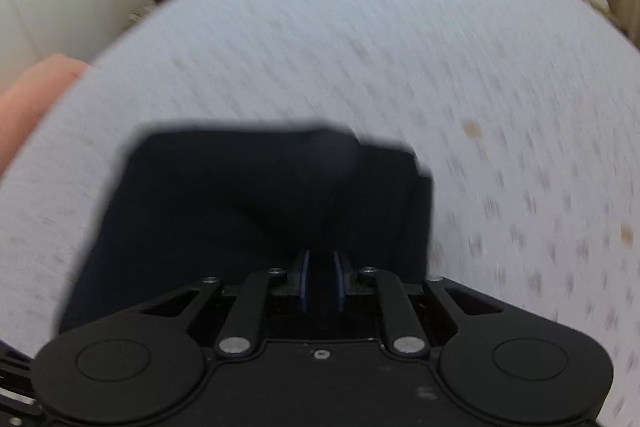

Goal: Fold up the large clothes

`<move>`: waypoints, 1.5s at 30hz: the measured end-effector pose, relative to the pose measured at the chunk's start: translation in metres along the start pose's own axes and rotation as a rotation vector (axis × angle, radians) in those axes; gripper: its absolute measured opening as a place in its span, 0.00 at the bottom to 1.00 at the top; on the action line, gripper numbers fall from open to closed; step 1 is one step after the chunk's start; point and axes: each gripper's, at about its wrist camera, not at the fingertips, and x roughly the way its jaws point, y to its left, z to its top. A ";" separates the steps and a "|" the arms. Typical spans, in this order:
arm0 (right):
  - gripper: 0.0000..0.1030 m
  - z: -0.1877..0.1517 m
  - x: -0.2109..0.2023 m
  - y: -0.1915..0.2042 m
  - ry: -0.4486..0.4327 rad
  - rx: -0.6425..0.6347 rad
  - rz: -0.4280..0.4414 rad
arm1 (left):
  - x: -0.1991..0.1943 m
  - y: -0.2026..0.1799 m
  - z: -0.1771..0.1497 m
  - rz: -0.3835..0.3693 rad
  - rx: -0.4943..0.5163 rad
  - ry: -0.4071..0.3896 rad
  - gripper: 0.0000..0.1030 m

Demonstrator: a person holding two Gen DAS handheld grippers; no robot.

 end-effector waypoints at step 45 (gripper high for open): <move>1.00 -0.049 0.012 -0.084 0.116 0.279 0.453 | -0.008 0.041 0.043 0.069 -0.178 0.000 0.89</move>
